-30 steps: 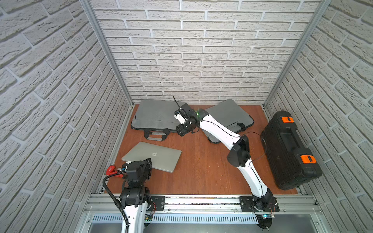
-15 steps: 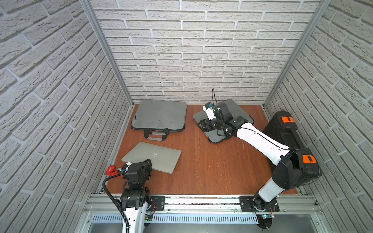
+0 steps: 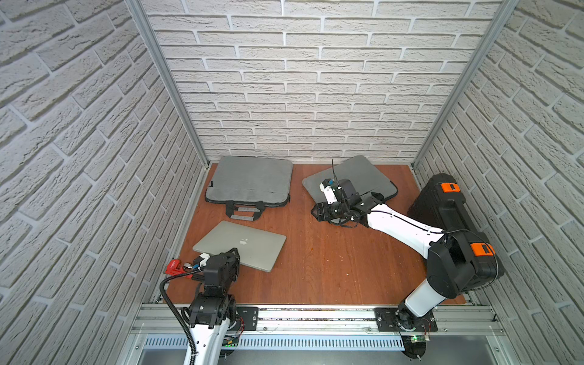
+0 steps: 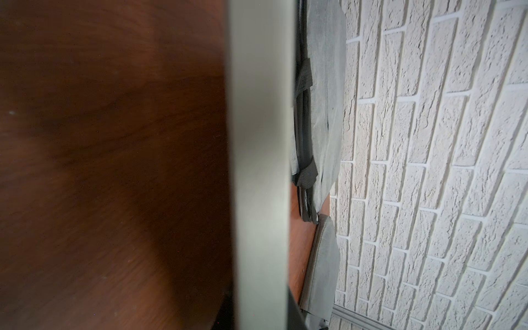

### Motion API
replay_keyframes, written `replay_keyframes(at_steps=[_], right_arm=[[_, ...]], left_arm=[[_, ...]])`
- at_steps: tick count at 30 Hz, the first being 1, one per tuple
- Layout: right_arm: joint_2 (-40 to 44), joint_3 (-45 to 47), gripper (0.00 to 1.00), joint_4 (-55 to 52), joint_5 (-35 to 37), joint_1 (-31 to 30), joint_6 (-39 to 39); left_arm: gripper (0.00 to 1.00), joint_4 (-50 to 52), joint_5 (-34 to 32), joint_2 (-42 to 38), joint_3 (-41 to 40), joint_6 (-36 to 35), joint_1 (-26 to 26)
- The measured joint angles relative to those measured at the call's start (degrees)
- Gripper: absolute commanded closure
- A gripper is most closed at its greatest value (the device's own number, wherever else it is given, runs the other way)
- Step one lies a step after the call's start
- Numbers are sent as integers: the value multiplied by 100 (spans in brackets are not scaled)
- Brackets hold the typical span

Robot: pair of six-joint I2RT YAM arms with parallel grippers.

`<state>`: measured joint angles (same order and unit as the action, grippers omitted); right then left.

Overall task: Open the zippered laptop bag and take out the laptop
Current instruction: Place the laptop at the center of the board.

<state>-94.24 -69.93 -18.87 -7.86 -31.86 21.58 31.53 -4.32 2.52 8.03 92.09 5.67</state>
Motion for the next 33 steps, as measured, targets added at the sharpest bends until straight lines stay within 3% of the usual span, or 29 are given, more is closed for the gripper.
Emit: replay_keyframes(at_steps=[9, 14, 21, 33], right_arm=[[-164, 389, 28, 813, -520, 2, 487], [-560, 1215, 27, 2035, -1198, -31, 1563], [-1056, 2166, 25, 3727, -1596, -337, 2999], [-1635, 2260, 28, 5300, -1821, -933, 4284]], left_arm=[[97, -308, -376, 249, -28, 79, 216], [97, -901, -514, 669, -120, 70, 315], [97, -1729, -658, 1261, -247, 114, 461], [98, -1753, -778, 962, -264, 103, 623]])
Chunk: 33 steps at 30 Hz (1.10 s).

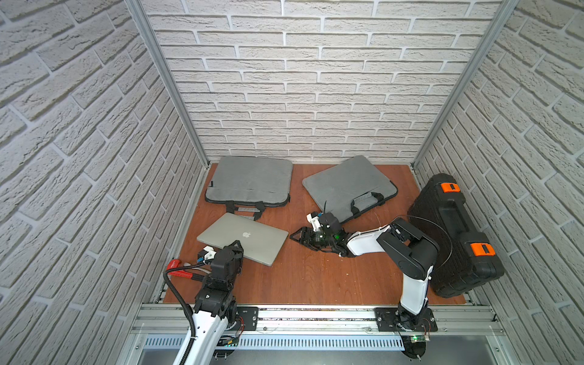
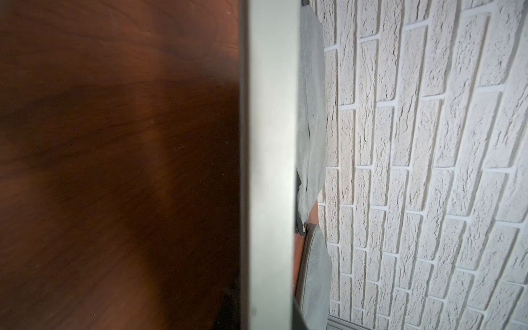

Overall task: Open the zippered laptop bag and take out the laptop
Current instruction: Place the laptop at the center of the board.

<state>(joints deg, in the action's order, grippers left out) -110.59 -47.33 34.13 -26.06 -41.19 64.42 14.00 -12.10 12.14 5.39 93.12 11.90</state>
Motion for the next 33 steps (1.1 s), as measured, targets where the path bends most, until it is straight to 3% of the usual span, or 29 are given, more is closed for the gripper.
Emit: replay_keyframes(at_steps=[9, 20, 27, 33], right_arm=[[-691, -13, 41, 1386, -232, -457, 1078], [-1303, -44, 53, 2671, -179, -518, 2116], [-1488, -227, 60, 2868, -118, -520, 2332], [-1602, -260, 73, 3174, -66, -505, 2605]], left_arm=[[97, 566, -81, -385, 79, -44, 87], [96, 275, -291, 389, 79, 302, 411], [90, -188, -527, 833, -44, 656, 933], [77, -59, -614, 776, -17, 809, 1108]])
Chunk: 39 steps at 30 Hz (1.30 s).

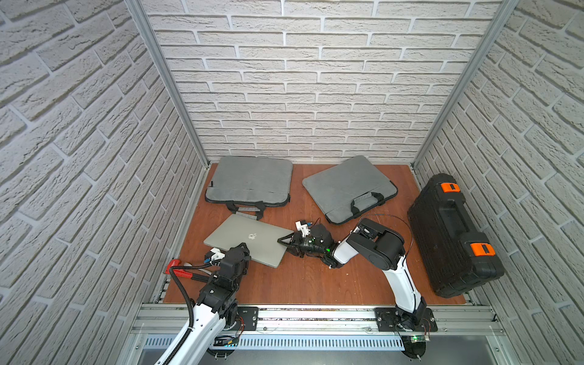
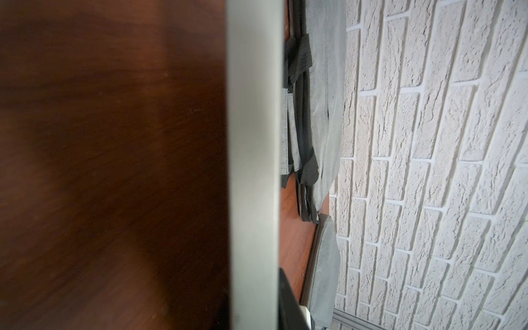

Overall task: Open the zippered laptop bag and take out the laptop
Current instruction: Place the laptop at the center of the board.

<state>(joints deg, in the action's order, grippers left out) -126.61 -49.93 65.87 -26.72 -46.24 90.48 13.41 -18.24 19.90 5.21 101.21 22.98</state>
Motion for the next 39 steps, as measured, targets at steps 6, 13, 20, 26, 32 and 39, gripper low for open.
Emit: replay_keyframes(at_steps=[6, 13, 20, 26, 32, 39], right_arm=[[-28, 15, 84, 153, 37, 4, 136], [-28, 52, 94, 376, 55, 2, 273], [-28, 225, 94, 540, 74, 4, 302], [-28, 380, 94, 702, 129, 35, 297], [7, 520, 94, 811, 210, 107, 229], [177, 693, 94, 702, 269, 229, -24]], left_arm=[[67, 590, 153, -599, 116, 57, 76], [45, 1005, 203, -1276, 173, 181, 109], [38, 1615, 232, -1585, 284, 216, 127], [30, 1871, 264, -1628, 315, 284, 127], [29, 2129, 262, -1786, 337, 299, 125], [23, 2417, 212, -1878, 367, 304, 125]])
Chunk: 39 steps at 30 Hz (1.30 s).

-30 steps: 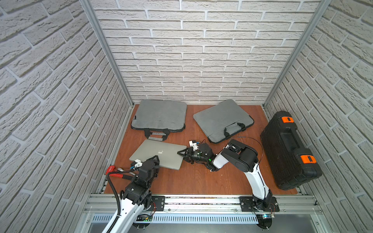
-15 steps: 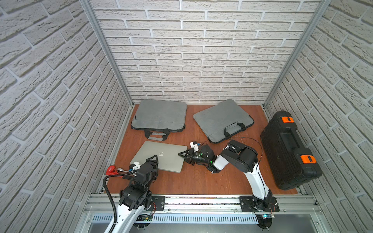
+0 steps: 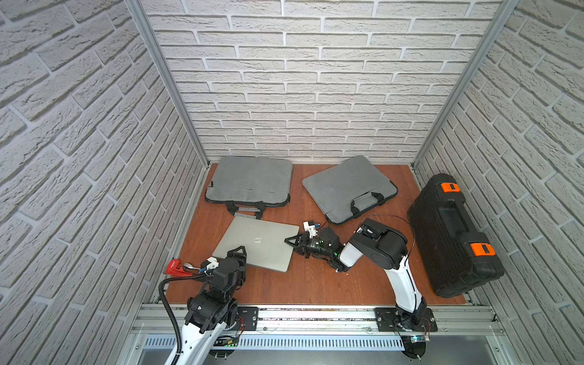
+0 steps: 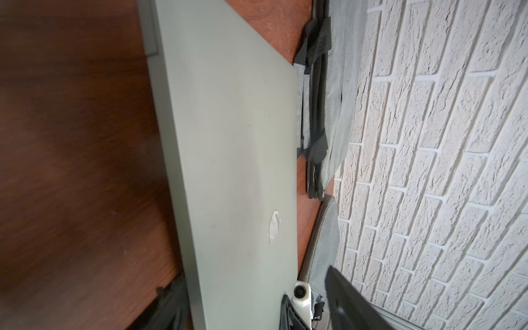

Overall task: Open the zippered laptop bag and take out the laptop
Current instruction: Place the laptop at the center of the board.

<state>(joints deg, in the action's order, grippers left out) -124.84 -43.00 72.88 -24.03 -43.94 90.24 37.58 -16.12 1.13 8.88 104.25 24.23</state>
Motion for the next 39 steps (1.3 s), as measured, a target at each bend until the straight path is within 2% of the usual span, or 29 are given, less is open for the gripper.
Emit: replay_keyframes(at_steps=[14, 17, 21, 26, 31, 39], right_arm=[[199, 127, 94, -214, -20, 90, -542], [229, 127, 94, -291, -55, 109, -588], [503, 168, 94, -643, -114, 120, -732], [1099, 459, 94, -1196, -190, 170, -975], [1615, 621, 94, -1803, -317, 177, -1193], [2031, 481, 94, -2730, -540, 37, -1565]], left_arm=[[18, 87, -315, -13, 98, 13, -15], [13, 133, -522, -15, 122, -57, -22], [2, 188, -730, -11, 157, -282, -105], [2, 317, -872, 201, 393, -872, -363], [2, 149, -844, 859, 892, -1733, -837], [2, -743, -39, 2465, 1626, -2979, -1803]])
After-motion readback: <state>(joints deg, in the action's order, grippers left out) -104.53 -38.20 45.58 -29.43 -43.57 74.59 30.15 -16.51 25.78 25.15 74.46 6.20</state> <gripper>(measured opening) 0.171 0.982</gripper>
